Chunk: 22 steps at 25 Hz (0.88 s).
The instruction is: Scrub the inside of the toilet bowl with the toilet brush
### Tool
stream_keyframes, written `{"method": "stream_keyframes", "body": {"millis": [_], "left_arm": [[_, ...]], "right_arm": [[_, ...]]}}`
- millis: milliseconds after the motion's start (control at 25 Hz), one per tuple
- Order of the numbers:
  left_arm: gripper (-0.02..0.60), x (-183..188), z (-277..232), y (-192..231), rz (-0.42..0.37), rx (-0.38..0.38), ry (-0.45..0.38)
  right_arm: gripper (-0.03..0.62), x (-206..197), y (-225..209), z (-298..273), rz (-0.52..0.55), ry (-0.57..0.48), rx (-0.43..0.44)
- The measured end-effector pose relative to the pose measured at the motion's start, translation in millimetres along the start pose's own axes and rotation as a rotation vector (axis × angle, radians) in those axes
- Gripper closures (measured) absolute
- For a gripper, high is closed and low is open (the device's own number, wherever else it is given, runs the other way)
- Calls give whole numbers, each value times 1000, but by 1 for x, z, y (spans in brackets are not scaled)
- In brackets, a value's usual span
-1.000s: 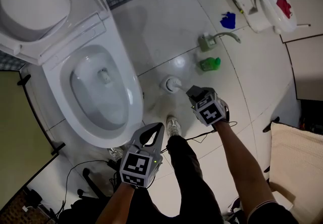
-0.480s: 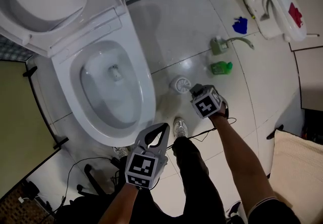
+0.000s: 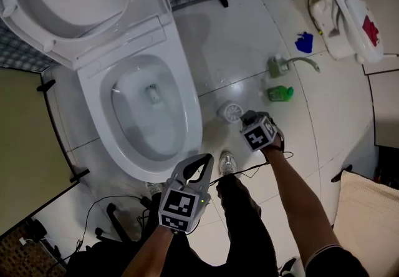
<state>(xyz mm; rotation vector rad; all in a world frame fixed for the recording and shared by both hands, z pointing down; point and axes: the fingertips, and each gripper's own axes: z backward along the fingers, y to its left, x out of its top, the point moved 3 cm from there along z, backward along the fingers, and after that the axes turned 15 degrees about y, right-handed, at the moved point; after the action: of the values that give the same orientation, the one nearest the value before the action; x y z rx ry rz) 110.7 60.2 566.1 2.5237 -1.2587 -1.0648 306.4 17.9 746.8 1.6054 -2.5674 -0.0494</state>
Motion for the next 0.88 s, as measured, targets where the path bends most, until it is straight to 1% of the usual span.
{"method": "stream_keyframes", "body": {"millis": [40, 80, 120, 160, 320, 480, 560, 640, 680, 720, 760, 800, 840, 880], "left_arm": [[574, 1, 1, 0, -4, 1, 1], [574, 2, 2, 1, -8, 5, 3], [574, 3, 4, 2, -9, 10, 6], [574, 3, 5, 3, -9, 15, 11], [574, 10, 17, 2, -15, 23, 21], [574, 25, 39, -5, -27, 24, 17], [574, 37, 54, -5, -31, 35, 4], [574, 50, 71, -5, -25, 46, -18], [574, 56, 80, -4, -20, 51, -31], [574, 62, 90, -5, -18, 58, -44], [574, 68, 100, -5, -18, 66, -57], [574, 74, 110, -5, -21, 74, -70], [574, 81, 121, -5, -27, 83, -82], [574, 87, 133, -6, -34, 90, -94]], "right_arm": [[412, -1, 0, 1, 0, -3, -4], [369, -2, 1, 2, -6, -7, -2], [340, -2, 1, 5, -17, -13, 4], [331, -3, 2, 8, -28, -19, 7], [327, -7, 0, 34, -45, -32, -2], [327, -13, 2, 83, -77, -65, 12], [327, -11, 6, 118, -82, -105, 30], [329, -7, 11, 155, -74, -172, 41], [343, -5, 15, 175, -65, -212, 41], [377, -2, 19, 196, -55, -251, 44], [390, 2, 25, 216, -43, -288, 54], [484, 6, 33, 236, -27, -324, 71], [532, 10, 41, 256, -9, -360, 92], [542, 14, 50, 277, 7, -398, 109]]}}
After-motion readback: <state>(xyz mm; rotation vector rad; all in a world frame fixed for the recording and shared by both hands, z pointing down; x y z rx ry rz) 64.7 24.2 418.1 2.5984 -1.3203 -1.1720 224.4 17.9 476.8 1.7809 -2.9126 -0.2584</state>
